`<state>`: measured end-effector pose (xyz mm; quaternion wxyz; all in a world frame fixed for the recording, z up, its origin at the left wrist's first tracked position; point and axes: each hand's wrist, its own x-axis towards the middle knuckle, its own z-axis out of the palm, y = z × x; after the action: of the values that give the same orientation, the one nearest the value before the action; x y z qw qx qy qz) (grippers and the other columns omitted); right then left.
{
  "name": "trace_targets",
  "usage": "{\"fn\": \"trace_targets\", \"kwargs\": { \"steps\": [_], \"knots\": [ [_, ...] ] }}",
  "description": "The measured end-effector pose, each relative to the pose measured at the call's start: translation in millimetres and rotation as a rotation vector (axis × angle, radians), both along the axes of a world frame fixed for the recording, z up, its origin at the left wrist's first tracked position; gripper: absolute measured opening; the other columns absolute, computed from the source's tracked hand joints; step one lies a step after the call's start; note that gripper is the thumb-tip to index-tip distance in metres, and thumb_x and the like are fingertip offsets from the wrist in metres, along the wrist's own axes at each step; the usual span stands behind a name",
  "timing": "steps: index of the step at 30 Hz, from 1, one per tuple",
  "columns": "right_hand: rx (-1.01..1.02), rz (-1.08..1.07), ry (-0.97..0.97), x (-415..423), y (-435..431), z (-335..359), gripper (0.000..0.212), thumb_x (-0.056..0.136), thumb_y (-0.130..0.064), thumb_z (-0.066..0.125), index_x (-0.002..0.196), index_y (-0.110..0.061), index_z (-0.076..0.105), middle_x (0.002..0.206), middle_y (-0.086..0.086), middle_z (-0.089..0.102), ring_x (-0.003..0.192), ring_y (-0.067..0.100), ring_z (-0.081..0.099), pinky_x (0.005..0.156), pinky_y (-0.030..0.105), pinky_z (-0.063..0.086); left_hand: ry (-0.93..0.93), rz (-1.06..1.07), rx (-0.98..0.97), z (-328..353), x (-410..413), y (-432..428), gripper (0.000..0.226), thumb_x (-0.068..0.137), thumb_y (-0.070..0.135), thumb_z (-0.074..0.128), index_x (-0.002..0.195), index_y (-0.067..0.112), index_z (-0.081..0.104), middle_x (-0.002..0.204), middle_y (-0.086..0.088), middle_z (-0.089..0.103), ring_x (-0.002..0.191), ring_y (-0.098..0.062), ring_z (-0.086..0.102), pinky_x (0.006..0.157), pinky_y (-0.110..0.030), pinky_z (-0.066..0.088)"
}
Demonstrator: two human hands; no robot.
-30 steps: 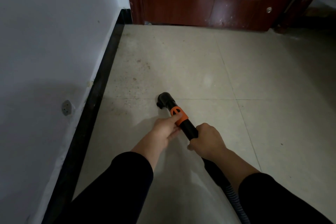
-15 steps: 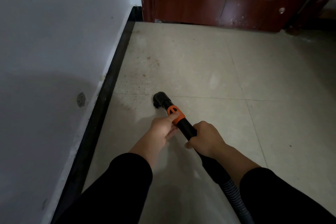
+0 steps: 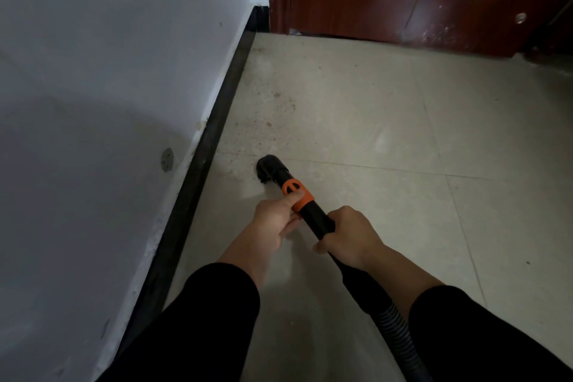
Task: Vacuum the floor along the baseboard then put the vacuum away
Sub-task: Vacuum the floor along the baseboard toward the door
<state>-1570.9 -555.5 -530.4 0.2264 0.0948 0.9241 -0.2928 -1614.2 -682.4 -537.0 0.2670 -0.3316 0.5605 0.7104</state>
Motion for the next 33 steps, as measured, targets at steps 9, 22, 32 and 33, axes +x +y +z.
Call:
{"fn": "trace_targets", "kwargs": {
  "steps": [9,22,32,33],
  "knots": [
    [-0.038,0.062,-0.004,-3,-13,0,0.023,0.068,-0.02,0.078,0.068,-0.015,0.056,0.06,-0.001,0.052,0.052,0.011,0.05,0.048,0.02,0.033,-0.036,-0.032,0.003,-2,-2,-28,0.045,0.085,0.022,0.072,0.121,-0.001,0.057,0.091,-0.01,0.064,0.085,-0.018,0.064,0.082,-0.028,0.052],
    [-0.057,0.119,0.018,-11,-45,-10,0.028,0.065,-0.022,0.08,0.064,-0.015,0.052,0.059,-0.002,0.049,0.051,0.011,0.048,0.046,0.022,0.031,-0.038,0.032,0.004,-8,-2,-60,0.06,0.085,0.027,0.072,0.135,0.004,0.049,0.098,-0.009,0.063,0.098,-0.021,0.061,0.087,-0.03,0.049],
    [-0.09,0.145,0.015,-16,-74,-13,0.028,0.065,-0.023,0.081,0.069,-0.014,0.054,0.059,-0.003,0.048,0.052,0.01,0.047,0.047,0.022,0.031,-0.032,0.053,-0.006,-18,-9,-89,0.066,0.086,0.03,0.071,0.14,0.005,0.045,0.124,-0.014,0.061,0.101,-0.021,0.06,0.095,-0.032,0.047],
    [-0.092,0.142,0.014,-17,-77,-14,0.028,0.065,-0.023,0.081,0.07,-0.014,0.055,0.059,-0.003,0.048,0.052,0.01,0.046,0.046,0.022,0.031,-0.034,0.06,-0.009,-19,-9,-92,0.065,0.085,0.03,0.071,0.14,0.005,0.046,0.119,-0.013,0.062,0.099,-0.02,0.06,0.094,-0.032,0.047]
  ]
}}
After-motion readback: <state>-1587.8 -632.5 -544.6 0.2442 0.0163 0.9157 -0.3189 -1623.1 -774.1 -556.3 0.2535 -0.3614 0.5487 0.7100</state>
